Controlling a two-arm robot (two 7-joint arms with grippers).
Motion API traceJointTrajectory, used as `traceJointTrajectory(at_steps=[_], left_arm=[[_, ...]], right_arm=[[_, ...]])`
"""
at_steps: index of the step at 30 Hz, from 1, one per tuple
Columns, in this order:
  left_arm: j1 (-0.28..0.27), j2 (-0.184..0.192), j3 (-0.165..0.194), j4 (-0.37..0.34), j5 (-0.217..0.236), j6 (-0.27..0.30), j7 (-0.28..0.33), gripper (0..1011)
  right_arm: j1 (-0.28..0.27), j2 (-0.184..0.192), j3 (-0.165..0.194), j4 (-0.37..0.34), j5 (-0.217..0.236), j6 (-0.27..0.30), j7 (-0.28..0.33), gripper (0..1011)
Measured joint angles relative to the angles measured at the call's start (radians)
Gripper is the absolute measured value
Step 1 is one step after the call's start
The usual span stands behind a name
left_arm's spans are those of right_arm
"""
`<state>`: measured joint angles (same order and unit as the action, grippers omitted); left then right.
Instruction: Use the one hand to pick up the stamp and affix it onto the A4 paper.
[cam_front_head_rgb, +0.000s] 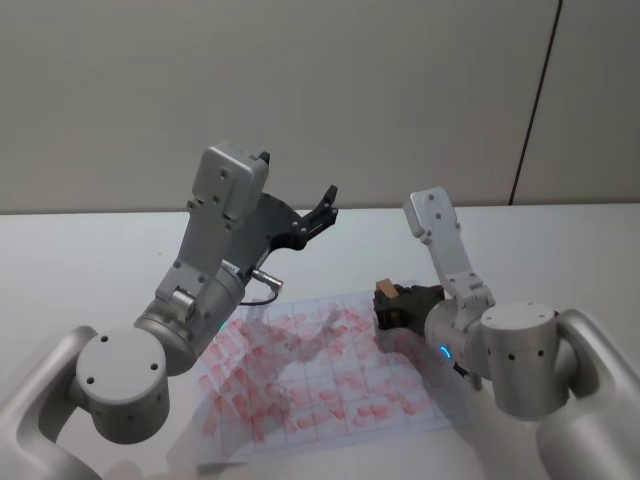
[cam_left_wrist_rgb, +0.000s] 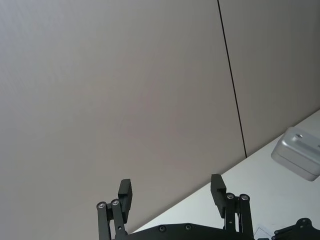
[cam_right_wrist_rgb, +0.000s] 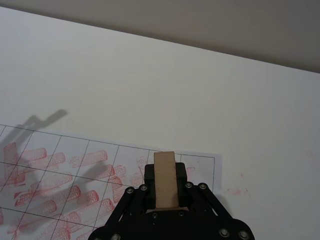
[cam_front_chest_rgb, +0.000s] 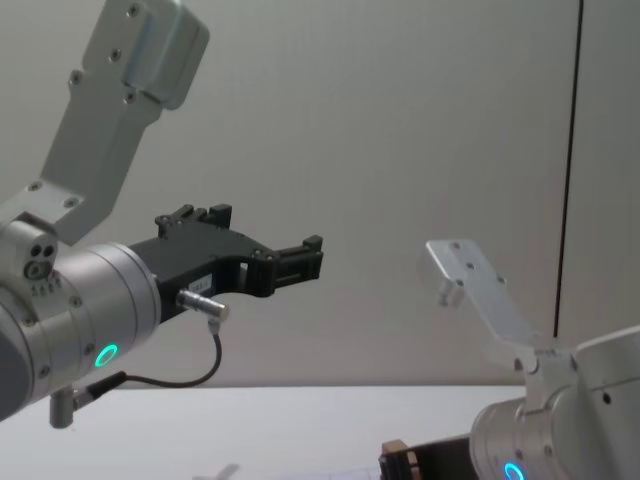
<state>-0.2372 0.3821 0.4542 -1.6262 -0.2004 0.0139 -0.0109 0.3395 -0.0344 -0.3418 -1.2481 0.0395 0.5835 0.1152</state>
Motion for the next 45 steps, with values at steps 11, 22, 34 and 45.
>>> traceJointTrajectory(at_steps=[11, 22, 34, 45], left_arm=[[0.000, 0.000, 0.000, 0.000, 0.000, 0.000, 0.000, 1001], [0.000, 0.000, 0.000, 0.000, 0.000, 0.000, 0.000, 1001], [0.000, 0.000, 0.000, 0.000, 0.000, 0.000, 0.000, 1001], [0.000, 0.000, 0.000, 0.000, 0.000, 0.000, 0.000, 1001]], right_arm=[[-0.030, 0.014, 0.012, -0.131, 0.035, 0.001, -0.012, 219], [-0.060, 0.038, 0.043, -0.250, 0.075, 0.022, -0.058, 219], [-0.119, 0.092, 0.100, -0.336, 0.118, 0.068, -0.119, 219], [-0.185, 0.145, 0.149, -0.374, 0.143, 0.093, -0.155, 219]])
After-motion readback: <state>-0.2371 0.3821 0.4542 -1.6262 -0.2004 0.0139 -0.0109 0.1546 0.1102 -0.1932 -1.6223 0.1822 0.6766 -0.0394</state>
